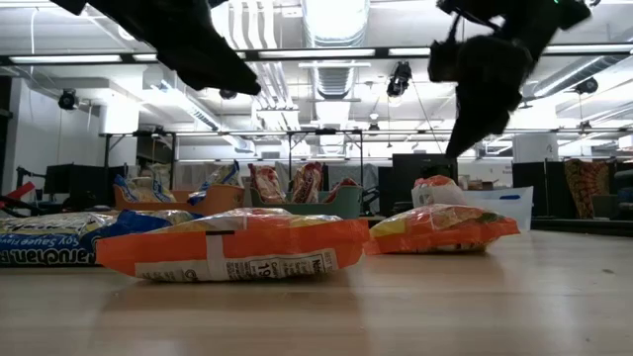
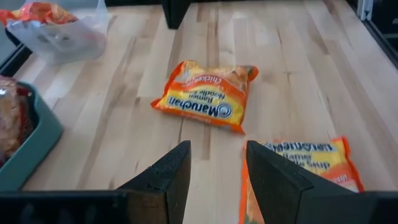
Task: Sort Maruchan noodles
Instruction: Put the orange noodle pack into the transparent bin
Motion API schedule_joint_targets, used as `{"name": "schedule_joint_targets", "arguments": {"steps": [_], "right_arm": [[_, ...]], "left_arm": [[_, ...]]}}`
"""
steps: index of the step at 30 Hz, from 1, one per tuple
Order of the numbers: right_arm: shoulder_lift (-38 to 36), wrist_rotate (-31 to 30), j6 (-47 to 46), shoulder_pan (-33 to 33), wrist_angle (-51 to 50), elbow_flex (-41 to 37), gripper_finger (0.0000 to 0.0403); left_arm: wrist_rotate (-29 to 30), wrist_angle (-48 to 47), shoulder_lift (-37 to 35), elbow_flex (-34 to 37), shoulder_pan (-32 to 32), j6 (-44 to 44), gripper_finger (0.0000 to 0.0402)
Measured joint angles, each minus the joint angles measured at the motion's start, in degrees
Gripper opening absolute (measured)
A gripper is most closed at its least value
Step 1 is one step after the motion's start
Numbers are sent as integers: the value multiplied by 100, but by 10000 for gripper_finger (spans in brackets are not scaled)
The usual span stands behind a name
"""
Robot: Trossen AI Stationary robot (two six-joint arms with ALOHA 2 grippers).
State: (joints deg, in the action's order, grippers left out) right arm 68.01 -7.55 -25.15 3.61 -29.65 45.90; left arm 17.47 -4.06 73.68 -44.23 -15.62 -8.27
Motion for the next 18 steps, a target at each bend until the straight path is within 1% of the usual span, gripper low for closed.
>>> {"name": "schedule_joint_targets", "arguments": {"steps": [3,5,10,12,14,18], "right_arm": [[-245,1,-369,-2,649,-623,9],[-336,6,-835,-2,1012,-979,9],[-383,19,-2148,-30,1204,-1495,16],[-383,124,-2570,-28,1210,-1575,30],[-380,318,-2895,-28,1248,-1618,52],[-384,400,-3336,-28,1283,-1629,115]], "left_arm": [[0,505,312,1,0,47,139],[0,903,576,2,5,114,139],[-2,2400,1408,-6,54,495,139],[-2,2672,1733,-71,81,659,139],[-3,2762,2042,-241,129,731,139],[-2,2785,2639,-588,208,879,139]]}}
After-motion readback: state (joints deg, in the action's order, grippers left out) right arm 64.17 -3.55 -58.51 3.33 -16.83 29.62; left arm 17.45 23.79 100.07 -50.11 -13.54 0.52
